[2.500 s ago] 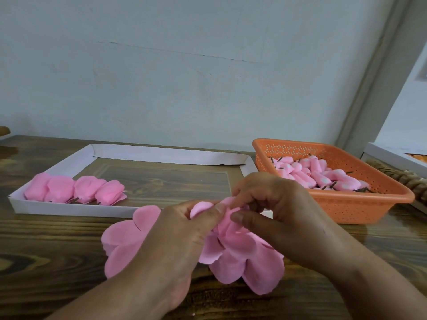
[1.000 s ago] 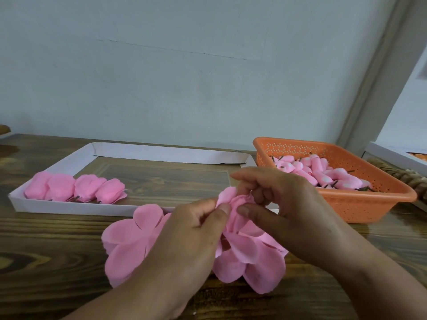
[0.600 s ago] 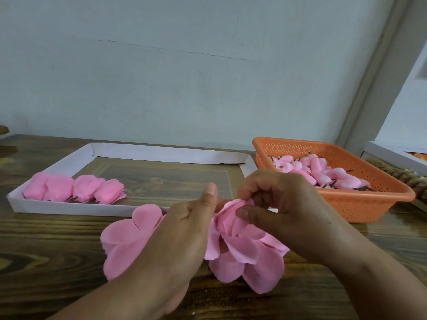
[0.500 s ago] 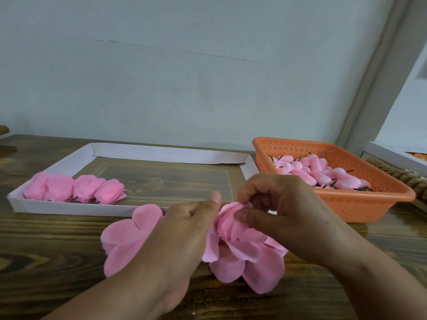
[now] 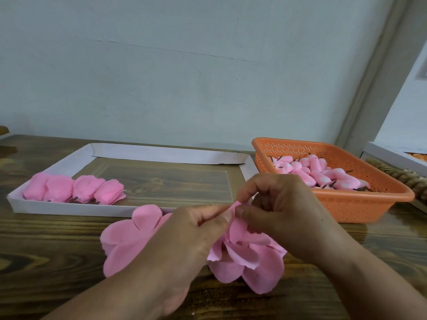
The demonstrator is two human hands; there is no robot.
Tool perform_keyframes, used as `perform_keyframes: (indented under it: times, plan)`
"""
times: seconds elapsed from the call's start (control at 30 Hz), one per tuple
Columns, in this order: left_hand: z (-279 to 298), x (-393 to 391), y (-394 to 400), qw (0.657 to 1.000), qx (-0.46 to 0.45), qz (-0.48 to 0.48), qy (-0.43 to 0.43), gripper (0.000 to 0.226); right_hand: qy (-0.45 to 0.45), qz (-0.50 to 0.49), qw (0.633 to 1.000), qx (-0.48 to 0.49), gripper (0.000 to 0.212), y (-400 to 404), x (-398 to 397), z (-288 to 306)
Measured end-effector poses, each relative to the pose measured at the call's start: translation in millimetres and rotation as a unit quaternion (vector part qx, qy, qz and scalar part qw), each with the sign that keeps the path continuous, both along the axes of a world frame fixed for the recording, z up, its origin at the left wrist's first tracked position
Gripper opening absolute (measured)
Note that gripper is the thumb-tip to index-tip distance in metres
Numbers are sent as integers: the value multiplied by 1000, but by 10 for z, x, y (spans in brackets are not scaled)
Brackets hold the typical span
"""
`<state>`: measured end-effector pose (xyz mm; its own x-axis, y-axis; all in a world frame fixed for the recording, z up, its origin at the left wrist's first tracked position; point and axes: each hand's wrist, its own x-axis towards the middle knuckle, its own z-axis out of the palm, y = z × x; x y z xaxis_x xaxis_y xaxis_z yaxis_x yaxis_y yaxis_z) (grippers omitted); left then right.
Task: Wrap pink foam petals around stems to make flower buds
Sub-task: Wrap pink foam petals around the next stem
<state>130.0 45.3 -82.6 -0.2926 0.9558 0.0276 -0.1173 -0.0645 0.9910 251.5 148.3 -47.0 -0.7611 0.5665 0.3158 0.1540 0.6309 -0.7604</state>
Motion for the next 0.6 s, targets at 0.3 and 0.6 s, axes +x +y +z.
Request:
perform_keyframes:
  times: [0.3, 0.6]
  plan:
    - [-16, -16, -4, 999, -19, 22, 26, 22, 25, 54, 998, -1, 15, 0, -21, -21]
    - [-25, -76, 15, 999, -14, 10, -46, 25, 33, 28, 998, -41, 13, 25, -38, -33]
